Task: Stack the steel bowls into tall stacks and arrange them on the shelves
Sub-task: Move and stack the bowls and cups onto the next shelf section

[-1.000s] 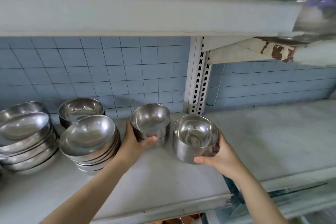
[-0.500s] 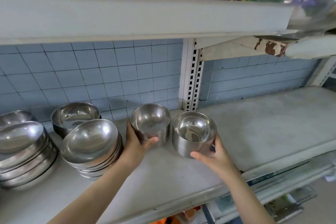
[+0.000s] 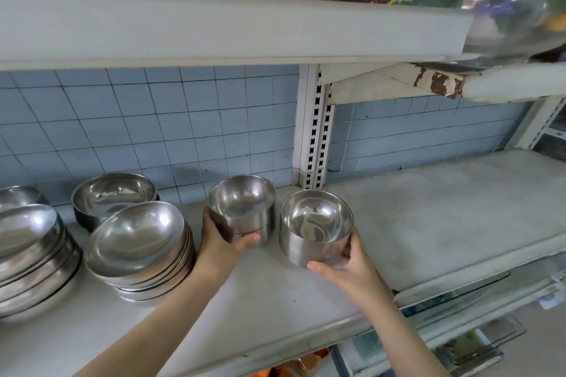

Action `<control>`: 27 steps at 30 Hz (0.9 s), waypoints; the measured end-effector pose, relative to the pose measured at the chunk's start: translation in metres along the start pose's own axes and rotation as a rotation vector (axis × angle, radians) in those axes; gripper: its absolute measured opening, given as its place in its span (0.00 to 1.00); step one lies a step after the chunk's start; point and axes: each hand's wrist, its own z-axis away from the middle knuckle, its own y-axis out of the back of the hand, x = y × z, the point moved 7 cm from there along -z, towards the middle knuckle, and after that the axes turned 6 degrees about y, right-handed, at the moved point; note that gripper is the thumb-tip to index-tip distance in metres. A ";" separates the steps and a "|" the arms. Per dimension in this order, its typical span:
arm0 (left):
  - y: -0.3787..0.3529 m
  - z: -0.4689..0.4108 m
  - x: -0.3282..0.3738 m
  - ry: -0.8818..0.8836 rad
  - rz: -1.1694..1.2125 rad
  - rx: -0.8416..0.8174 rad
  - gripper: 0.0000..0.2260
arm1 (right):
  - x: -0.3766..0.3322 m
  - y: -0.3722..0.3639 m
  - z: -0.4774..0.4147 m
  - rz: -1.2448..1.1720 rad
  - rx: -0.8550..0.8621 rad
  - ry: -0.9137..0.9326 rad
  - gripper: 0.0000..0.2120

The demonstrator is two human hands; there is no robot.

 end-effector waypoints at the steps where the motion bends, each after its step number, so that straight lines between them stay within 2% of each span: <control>1: 0.000 0.002 0.005 -0.007 0.016 0.015 0.40 | 0.002 0.001 0.000 -0.005 0.003 -0.003 0.46; 7: 0.004 0.012 0.060 -0.164 0.075 0.012 0.41 | -0.001 0.002 0.000 -0.041 -0.028 0.011 0.45; 13: -0.028 0.036 0.099 -0.176 0.097 -0.201 0.35 | -0.015 0.001 0.000 -0.120 -0.042 0.111 0.41; 19: -0.069 0.047 0.093 -0.182 -0.042 -0.326 0.33 | -0.020 0.002 0.000 -0.140 -0.060 0.192 0.44; 25: -0.068 0.044 0.073 -0.153 -0.099 -0.302 0.37 | -0.010 -0.002 0.000 -0.104 -0.066 0.155 0.51; 27: -0.070 0.041 0.071 -0.146 -0.140 -0.317 0.37 | -0.008 -0.001 0.000 -0.089 -0.064 0.152 0.50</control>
